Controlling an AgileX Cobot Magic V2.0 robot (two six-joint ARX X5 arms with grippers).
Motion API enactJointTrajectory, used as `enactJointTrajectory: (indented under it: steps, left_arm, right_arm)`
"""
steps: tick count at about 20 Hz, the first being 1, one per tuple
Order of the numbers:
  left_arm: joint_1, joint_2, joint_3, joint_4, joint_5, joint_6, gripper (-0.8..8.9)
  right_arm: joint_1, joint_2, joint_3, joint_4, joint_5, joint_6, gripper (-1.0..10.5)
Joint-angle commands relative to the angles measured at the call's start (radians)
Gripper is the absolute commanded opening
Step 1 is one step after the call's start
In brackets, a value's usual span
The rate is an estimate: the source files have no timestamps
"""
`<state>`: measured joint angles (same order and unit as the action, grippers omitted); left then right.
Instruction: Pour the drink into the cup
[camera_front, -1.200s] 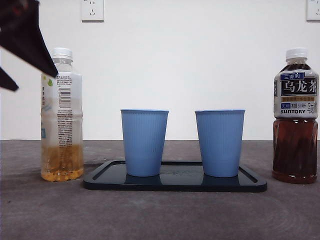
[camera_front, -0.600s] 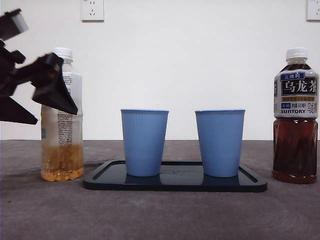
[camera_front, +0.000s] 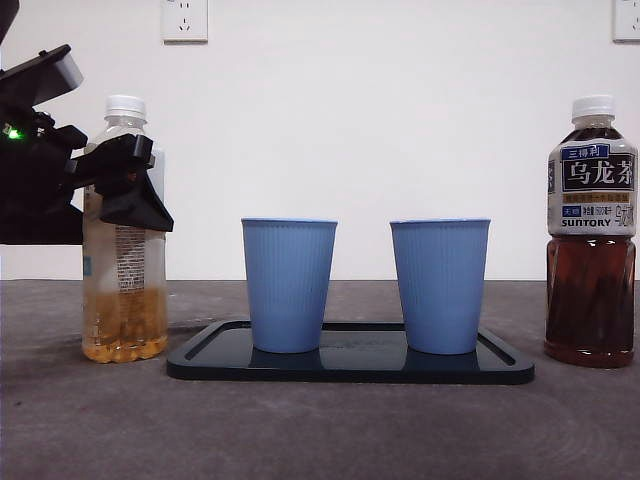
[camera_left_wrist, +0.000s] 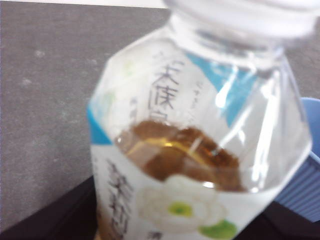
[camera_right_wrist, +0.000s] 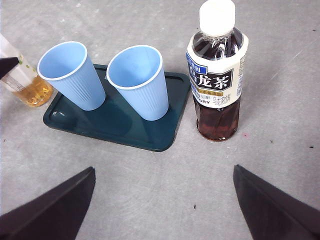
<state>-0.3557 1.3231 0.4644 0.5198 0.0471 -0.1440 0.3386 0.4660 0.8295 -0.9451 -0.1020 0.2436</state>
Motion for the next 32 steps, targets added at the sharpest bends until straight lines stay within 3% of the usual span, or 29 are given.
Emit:
enactJointTrajectory:
  steps: [1, 4, 10, 18, 25, 32]
  left_arm:
    - [-0.005, 0.008, 0.001, 0.026, 0.0, -0.001, 2.96]
    - [-0.005, -0.048, 0.014, -0.043, 0.0, -0.004, 2.43]
    - [-0.01, -0.189, 0.167, -0.428, 0.0, 0.014, 2.14]
    - [-0.07, -0.195, 0.46, -0.948, -0.001, 0.167, 2.13]
    - [-0.159, 0.015, 0.76, -1.314, -0.135, 0.243, 2.13]
    - [-0.285, 0.28, 1.012, -1.567, -0.49, 0.303, 2.13]
  right_arm:
    - [0.004, 0.002, 0.01, 0.021, 0.005, 0.011, 4.4]
    - [0.005, 0.002, 0.01, 0.026, 0.012, 0.009, 4.4]
    - [0.005, 0.002, 0.01, 0.029, 0.039, 0.005, 4.4]
    - [0.005, 0.002, 0.01, 0.03, 0.051, 0.006, 4.4]
    - [0.005, 0.002, 0.01, 0.056, 0.05, 0.006, 4.4]
    - [0.005, 0.002, 0.01, 0.078, 0.05, 0.006, 4.4]
